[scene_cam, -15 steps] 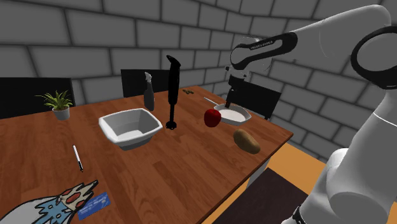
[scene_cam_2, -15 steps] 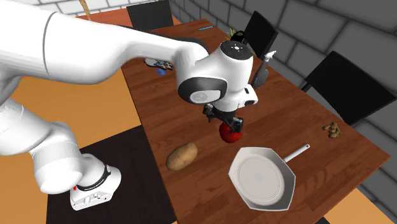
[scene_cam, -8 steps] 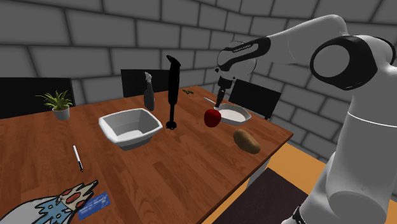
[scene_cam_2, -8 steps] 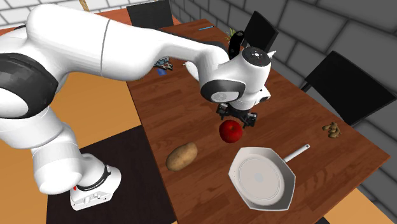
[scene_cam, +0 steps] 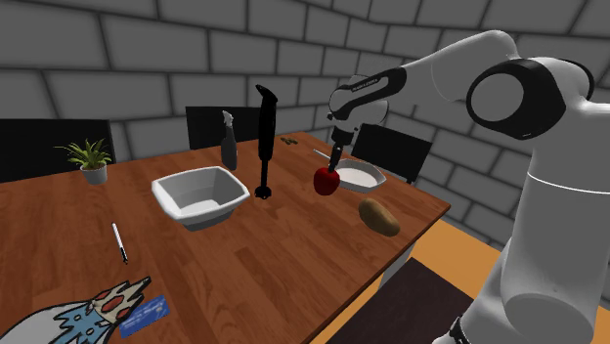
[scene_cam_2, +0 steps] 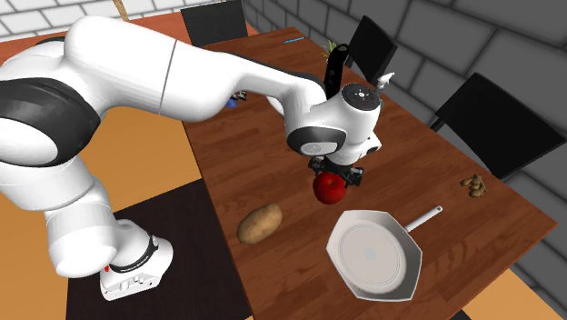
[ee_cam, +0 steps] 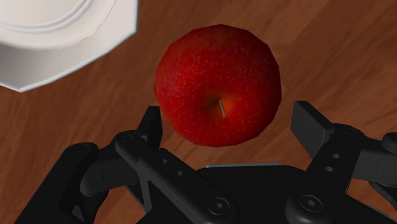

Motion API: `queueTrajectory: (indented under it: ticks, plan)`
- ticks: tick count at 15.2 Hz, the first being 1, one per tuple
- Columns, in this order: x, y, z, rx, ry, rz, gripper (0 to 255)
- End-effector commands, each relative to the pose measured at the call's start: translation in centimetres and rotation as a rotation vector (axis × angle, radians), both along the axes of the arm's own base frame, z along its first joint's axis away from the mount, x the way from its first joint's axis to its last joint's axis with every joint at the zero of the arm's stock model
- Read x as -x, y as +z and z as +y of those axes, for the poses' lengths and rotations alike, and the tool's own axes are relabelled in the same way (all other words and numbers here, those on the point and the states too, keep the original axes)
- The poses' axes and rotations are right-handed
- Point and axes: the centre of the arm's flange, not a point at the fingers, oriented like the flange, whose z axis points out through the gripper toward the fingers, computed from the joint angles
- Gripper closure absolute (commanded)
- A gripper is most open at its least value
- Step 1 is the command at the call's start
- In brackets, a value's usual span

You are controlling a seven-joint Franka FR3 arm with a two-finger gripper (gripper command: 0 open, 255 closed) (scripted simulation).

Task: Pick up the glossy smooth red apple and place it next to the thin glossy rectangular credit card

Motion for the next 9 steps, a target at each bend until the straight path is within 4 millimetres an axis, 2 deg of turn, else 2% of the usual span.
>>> queueTrajectory:
  ticks: [1, 5, 6, 9]
  plan:
    - [-0.02, -0.09, 0.01, 0.0, 0.0, 0.0, 0]
    - [-0.01, -0.09, 0.01, 0.0, 0.0, 0.0, 0]
    - [-0.01, -0.09, 0.01, 0.0, 0.0, 0.0, 255]
    - [-0.01, -0.09, 0.01, 0.0, 0.0, 0.0, 255]
